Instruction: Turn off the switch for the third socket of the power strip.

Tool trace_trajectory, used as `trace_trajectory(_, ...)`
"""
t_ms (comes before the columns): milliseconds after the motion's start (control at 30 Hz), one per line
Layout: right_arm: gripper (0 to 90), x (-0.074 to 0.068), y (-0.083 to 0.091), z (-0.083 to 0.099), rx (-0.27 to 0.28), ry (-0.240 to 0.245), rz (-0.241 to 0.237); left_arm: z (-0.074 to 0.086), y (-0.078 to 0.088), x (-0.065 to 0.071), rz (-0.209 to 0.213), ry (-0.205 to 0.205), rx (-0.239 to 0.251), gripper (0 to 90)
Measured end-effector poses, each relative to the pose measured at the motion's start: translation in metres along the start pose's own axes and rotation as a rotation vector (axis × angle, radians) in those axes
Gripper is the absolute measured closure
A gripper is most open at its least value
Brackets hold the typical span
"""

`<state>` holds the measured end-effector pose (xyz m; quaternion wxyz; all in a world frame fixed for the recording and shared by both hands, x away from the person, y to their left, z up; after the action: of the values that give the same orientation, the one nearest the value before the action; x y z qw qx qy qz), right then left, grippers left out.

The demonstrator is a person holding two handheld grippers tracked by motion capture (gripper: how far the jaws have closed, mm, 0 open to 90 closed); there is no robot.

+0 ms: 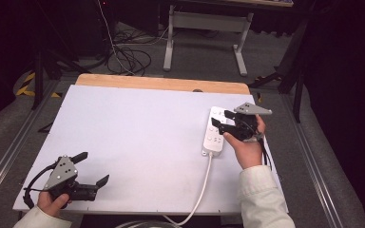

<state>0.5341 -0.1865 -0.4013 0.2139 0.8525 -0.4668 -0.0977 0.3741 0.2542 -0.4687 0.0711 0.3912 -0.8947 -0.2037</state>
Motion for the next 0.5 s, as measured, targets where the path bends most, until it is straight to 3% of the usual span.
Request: trace_trajectory(500, 32.1, -0.02, 0.049, 0.03, 0.04, -0.026, -0.1, -0.001, 0.003, 0.0, 0.017, 0.0, -0.003, 2.2)
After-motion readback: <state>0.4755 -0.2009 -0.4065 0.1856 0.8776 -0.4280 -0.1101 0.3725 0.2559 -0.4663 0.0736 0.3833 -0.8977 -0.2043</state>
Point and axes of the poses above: each handheld gripper's, and its own axes: y roughly backward along the jaws, z roughly out of its underside, x roughly to its right, the point moved 4 cm from there along -y, roughly forward along the jaws, and after that the axes turned 4 degrees about z, right-handed, at the moved point
